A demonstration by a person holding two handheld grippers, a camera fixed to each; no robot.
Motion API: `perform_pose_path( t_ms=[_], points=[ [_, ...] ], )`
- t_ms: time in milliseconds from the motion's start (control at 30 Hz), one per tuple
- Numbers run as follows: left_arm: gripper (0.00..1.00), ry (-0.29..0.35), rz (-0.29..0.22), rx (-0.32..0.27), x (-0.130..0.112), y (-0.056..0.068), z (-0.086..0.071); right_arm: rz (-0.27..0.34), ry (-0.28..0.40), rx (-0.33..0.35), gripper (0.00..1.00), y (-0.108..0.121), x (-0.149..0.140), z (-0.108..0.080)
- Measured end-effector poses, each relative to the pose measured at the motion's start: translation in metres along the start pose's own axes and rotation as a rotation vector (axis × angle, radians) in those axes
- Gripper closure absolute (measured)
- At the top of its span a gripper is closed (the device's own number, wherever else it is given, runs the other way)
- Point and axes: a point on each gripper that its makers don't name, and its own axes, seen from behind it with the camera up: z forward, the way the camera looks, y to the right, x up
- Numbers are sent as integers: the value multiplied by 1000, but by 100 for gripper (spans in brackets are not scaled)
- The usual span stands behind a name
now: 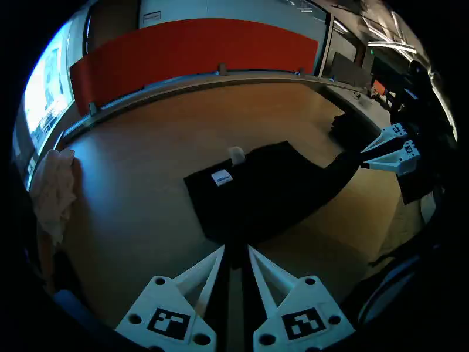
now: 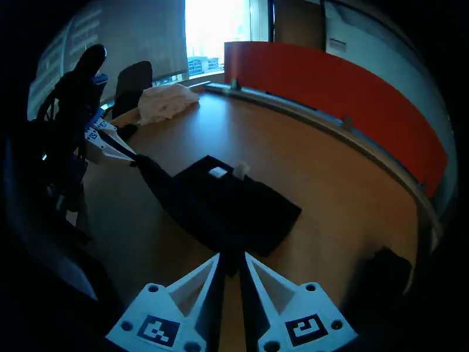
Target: Fold towel
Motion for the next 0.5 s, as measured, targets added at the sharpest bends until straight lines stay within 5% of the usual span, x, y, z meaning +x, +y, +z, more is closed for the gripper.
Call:
perform_pose_path(
  t_ms=[500],
  points=[
    [88, 17, 17, 34, 34, -30, 43, 2, -23, -15, 85, 40, 12, 40]
  ],
)
